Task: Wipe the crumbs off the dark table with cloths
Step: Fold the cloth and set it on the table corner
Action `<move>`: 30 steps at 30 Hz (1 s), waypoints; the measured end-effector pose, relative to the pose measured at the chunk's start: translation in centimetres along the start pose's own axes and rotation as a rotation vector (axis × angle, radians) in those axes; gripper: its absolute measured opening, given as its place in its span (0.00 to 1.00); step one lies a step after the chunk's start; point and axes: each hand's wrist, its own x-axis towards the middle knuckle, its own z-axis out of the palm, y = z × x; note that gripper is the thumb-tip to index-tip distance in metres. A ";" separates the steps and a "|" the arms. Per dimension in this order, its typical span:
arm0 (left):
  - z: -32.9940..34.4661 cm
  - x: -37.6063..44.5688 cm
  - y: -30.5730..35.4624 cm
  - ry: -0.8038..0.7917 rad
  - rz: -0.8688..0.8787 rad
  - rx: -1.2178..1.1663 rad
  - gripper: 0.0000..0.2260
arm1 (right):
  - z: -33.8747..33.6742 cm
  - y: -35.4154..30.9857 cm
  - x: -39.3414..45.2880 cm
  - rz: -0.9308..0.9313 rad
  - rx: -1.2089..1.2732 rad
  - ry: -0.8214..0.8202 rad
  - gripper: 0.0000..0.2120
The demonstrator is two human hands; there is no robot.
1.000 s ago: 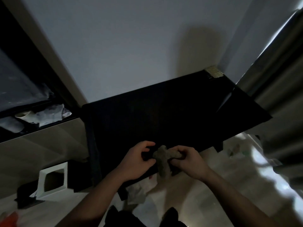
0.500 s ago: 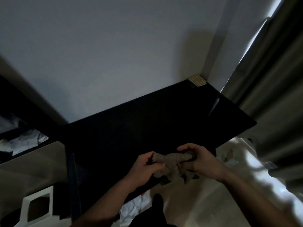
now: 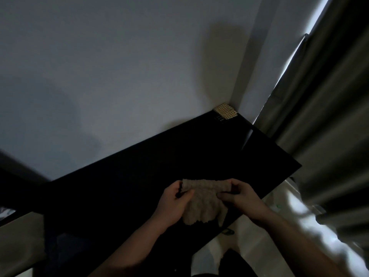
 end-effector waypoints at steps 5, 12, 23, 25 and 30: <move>1.2 4.6 0.5 0.025 -0.013 0.014 0.08 | -2.6 -0.4 4.6 -0.017 0.026 0.029 0.12; 3.9 12.9 0.7 0.059 -0.145 -0.047 0.09 | -8.2 -1.3 12.5 -0.024 -0.057 0.024 0.10; 18.4 30.1 0.7 0.354 -0.338 0.079 0.04 | -25.2 0.3 26.7 0.082 -0.160 0.014 0.13; 20.5 33.4 0.6 0.361 -0.393 0.090 0.03 | -27.6 0.3 29.4 0.105 -0.197 0.024 0.13; 23.3 41.5 1.0 0.370 -0.475 0.164 0.08 | -32.1 -0.9 36.4 0.115 -0.299 0.034 0.16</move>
